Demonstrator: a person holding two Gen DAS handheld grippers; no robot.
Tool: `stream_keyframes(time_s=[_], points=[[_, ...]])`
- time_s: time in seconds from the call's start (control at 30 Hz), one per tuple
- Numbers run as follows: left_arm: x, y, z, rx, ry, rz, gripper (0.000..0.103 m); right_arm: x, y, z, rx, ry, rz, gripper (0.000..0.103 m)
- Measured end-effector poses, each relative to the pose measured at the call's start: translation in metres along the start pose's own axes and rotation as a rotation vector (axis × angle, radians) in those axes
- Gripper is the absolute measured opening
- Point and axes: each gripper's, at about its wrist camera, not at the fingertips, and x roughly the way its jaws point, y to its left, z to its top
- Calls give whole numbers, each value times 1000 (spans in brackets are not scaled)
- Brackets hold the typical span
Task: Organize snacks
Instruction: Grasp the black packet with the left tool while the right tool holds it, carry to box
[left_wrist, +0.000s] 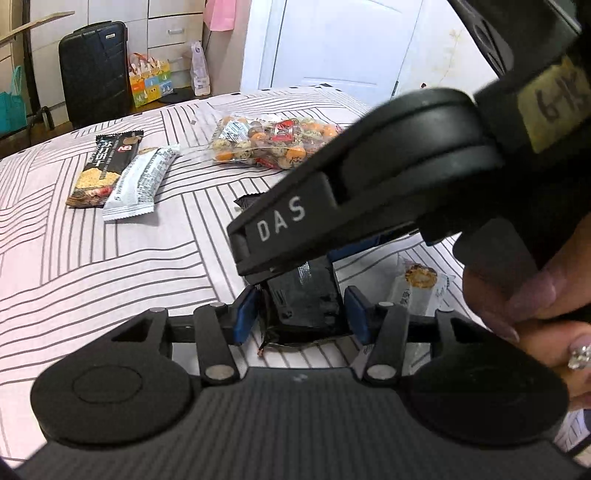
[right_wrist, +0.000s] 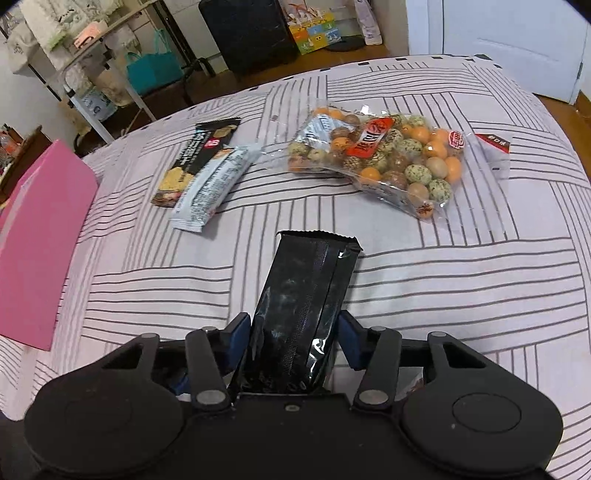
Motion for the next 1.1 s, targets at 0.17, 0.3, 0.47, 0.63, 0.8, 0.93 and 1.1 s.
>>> stream_keyframes(time_s=[0.17, 0.3, 0.47, 0.63, 0.8, 0.93, 1.1], points=[[-20, 3, 8, -15, 5, -10, 50, -17, 6, -3, 13, -18, 44, 57], [-39, 3, 11, -19, 16, -31, 50, -34, 10, -9, 21, -26, 89, 57], [-67, 3, 9, -28, 1, -35, 50, -53, 24, -17, -25, -55, 125, 57], [-91, 1, 8, -22, 6, -9, 50, -67, 35, -28, -19, -61, 172, 57], [-123, 1, 5, -12, 12, 18, 50, -89, 59, -44, -82, -96, 188, 57], [-149, 2, 1, 7, 7, 24, 50, -105, 74, -50, -101, -99, 207, 57], [-186, 2, -6, 31, -15, 59, 50, -122, 104, -56, -129, -98, 224, 57]])
